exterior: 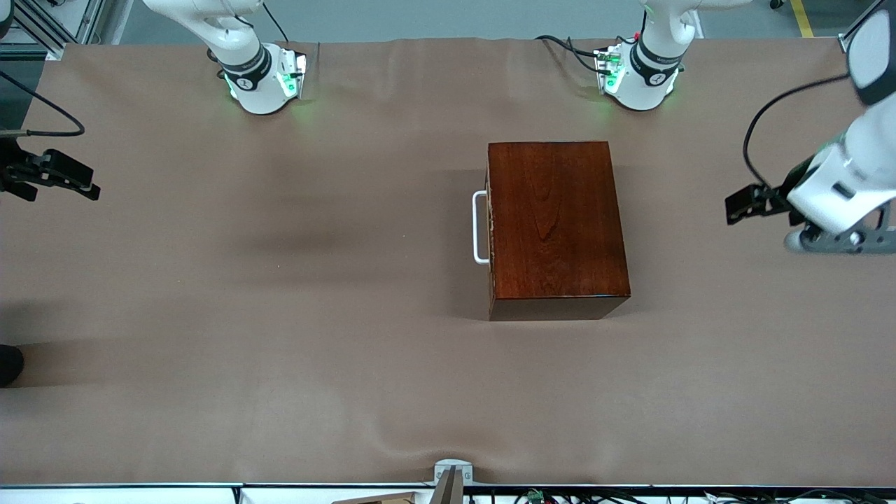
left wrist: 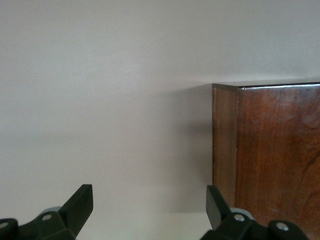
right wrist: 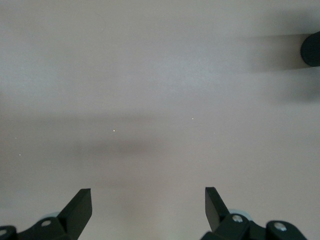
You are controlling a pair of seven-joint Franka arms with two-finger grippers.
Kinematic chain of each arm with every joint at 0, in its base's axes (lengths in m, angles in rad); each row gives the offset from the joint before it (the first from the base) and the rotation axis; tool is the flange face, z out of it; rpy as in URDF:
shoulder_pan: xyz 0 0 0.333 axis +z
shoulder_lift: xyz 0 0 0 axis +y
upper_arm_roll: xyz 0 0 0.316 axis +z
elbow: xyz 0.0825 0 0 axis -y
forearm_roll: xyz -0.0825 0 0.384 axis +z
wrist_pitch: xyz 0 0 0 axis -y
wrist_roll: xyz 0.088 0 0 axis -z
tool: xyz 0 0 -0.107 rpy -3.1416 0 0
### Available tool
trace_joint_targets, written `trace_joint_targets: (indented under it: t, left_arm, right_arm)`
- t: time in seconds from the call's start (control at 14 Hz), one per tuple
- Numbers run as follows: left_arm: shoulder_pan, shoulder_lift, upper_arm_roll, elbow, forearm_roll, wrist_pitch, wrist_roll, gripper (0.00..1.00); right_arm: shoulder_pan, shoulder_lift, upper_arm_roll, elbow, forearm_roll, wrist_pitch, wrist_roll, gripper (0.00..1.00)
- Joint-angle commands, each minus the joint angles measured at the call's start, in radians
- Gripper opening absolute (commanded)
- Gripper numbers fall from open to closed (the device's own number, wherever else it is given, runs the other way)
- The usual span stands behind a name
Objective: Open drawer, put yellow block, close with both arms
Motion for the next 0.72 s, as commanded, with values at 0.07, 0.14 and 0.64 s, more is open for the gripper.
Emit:
trace_joint_targets:
  t: [0.07, 0.14, 0.64]
  left_arm:
    - [-0.001, -0.02, -0.009, 0.031, 0.003, 0.011, 0.017, 1.0]
    - [-0.001, -0.023, -0.009, 0.033, 0.001, 0.009, 0.02, 1.0]
    - [0.003, -0.126, -0.009, -0.024, -0.022, -0.078, 0.029, 1.0]
  right_arm:
    - [-0.01, -0.01, 0.007, 0.003, -0.003, -0.001, 0.014, 1.0]
    - [-0.01, -0.01, 0.007, 0.003, -0.003, -0.001, 0.014, 1.0]
    - [-0.01, -0.01, 0.007, 0.003, -0.003, -0.001, 0.014, 1.0]
